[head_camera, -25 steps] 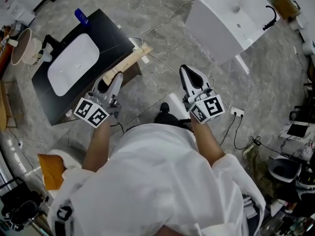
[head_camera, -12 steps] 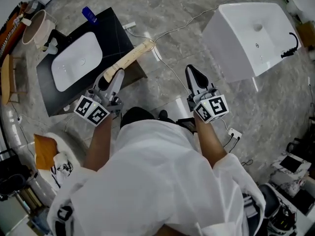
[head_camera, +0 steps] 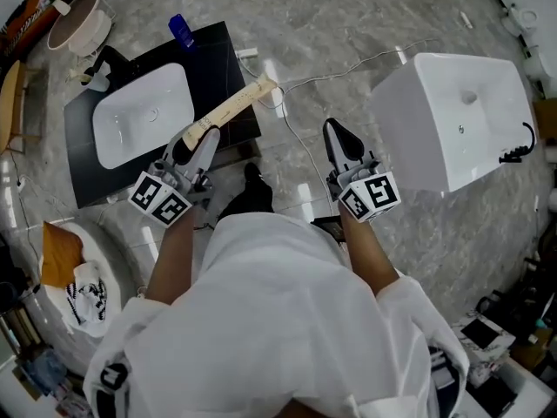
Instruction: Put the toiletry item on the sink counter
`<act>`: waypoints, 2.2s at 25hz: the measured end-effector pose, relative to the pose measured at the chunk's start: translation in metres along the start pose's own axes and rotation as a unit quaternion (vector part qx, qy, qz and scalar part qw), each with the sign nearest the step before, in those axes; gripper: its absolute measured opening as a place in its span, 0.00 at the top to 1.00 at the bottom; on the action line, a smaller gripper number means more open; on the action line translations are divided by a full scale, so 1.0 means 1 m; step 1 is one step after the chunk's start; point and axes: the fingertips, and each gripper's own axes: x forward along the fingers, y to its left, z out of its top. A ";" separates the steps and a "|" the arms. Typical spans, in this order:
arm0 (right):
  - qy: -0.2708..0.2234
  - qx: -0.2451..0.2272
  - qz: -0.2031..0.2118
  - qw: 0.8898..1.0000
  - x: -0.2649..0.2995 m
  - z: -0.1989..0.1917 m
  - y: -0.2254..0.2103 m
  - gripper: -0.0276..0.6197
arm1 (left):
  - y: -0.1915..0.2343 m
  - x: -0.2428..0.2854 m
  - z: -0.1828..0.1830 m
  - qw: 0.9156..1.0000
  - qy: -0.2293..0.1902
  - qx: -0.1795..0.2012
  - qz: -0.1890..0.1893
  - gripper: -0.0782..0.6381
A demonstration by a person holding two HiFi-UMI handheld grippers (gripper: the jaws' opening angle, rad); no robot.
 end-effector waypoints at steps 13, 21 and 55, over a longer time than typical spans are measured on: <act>0.026 -0.037 0.041 0.998 0.165 0.031 -0.028 0.93 | 0.130 0.049 0.065 0.999 -0.041 0.000 0.016 0.75; 0.039 -0.036 0.067 0.996 0.222 0.025 -0.016 0.93 | 0.181 0.031 0.062 0.997 -0.048 -0.021 0.052 0.75; 0.160 0.005 0.308 0.938 0.377 -0.086 -0.063 0.93 | 0.285 0.074 -0.086 0.954 0.073 0.008 0.291 0.75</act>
